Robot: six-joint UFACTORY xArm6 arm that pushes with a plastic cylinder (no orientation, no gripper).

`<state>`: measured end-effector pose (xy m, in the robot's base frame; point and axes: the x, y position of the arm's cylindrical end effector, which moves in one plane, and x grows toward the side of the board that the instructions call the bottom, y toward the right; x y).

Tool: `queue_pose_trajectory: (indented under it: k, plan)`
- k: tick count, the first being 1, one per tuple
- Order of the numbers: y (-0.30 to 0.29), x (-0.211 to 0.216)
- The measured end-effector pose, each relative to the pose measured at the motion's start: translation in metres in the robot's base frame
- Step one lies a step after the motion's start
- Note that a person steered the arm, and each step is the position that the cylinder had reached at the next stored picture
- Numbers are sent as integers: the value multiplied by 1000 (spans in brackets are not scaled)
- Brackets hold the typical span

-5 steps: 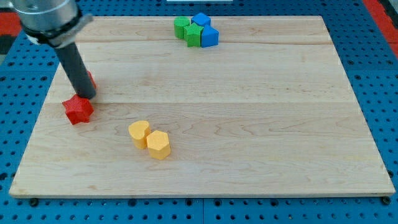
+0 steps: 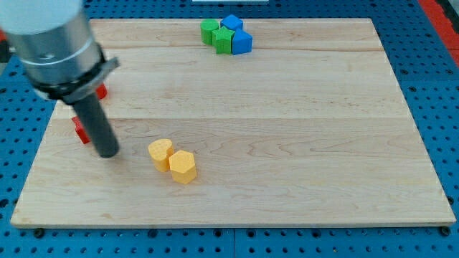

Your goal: Push the red star below the red circle

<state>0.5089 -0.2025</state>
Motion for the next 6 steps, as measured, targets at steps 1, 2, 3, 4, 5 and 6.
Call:
queue_pose_trajectory:
  k: [1, 2, 3, 4, 5, 6]
  plan:
    - [-16, -21]
    - [-16, -42]
    - [-24, -63]
    - [-26, -73]
    - [3, -67]
    - [53, -67]
